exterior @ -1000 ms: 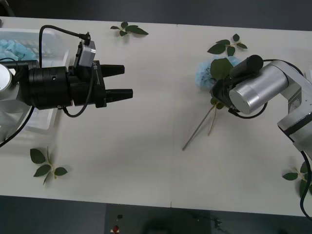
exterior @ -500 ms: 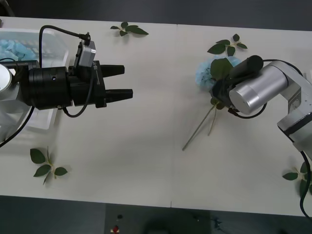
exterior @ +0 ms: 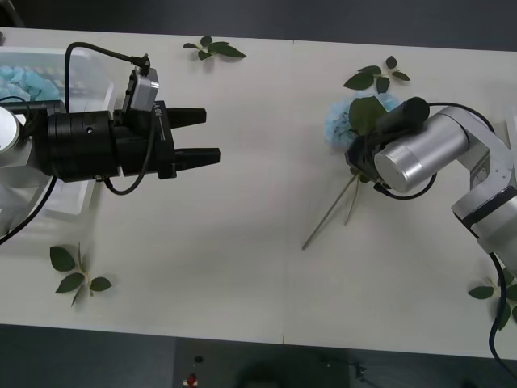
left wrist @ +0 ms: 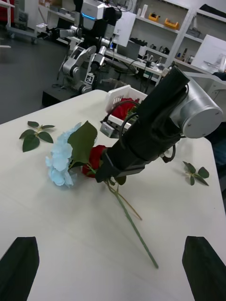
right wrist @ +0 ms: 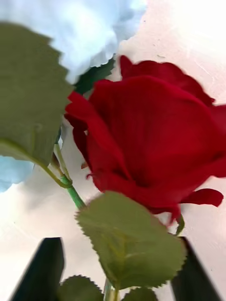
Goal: Put the red flowers into the right box and the blue flowers into the left box
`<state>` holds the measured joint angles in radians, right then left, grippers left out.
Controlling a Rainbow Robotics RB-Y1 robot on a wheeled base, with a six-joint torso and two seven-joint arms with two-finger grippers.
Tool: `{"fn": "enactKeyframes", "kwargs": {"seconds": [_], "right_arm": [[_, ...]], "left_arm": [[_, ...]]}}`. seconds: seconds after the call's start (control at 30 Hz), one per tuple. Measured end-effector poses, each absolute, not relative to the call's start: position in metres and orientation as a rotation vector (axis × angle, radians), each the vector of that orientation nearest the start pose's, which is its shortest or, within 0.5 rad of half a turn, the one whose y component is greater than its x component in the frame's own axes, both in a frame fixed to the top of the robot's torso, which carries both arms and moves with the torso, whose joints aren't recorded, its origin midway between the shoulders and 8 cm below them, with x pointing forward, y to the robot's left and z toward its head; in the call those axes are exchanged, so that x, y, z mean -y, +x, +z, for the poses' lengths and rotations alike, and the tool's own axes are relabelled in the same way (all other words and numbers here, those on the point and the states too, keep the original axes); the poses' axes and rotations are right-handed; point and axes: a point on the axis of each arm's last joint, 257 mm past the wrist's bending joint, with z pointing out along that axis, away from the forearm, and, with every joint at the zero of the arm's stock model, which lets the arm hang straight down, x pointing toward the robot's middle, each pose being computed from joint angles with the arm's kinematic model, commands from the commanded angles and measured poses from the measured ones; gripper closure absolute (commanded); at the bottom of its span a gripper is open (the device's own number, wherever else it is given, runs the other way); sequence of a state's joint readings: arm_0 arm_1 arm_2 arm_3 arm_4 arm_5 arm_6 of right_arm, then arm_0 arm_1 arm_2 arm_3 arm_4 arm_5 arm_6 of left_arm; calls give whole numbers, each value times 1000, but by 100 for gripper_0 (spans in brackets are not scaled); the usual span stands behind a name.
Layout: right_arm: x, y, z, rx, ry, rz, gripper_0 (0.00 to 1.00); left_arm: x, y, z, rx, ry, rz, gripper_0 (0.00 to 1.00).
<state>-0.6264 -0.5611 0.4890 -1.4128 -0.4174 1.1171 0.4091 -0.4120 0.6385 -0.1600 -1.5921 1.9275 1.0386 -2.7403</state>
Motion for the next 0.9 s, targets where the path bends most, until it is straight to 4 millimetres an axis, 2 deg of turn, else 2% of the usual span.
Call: {"fn": "enactKeyframes", "kwargs": {"seconds": [0.33,0.53,0.57,0.6,0.67,0.7,0.9], "right_arm": [[215,579,-282,-2369,660,259,57],[221,582,-290,-2360,656,242,57],[222,583,-292,-2358,651,239,62],[223,582,-294,-2362,650,233,76],[223,581,-297,-2369,648,224,90],[223,580,-298,-2370,648,223,93],[223,581,-297,-2369,647,224,94]], "left_arm": [[-75,464,-98,-1441,1085,-868,11],[-75,464,-98,-1441,1085,-868,11],[-75,464,-98,-1441,1085,-868,11],[-75,464,-98,-1441,1085,-868,11],[-75,464,-98,-1441,1085,-868,11],[-75,464,-98,-1441,1085,-868,11],[-75,464,-98,-1441,1085,-868,11]]}}
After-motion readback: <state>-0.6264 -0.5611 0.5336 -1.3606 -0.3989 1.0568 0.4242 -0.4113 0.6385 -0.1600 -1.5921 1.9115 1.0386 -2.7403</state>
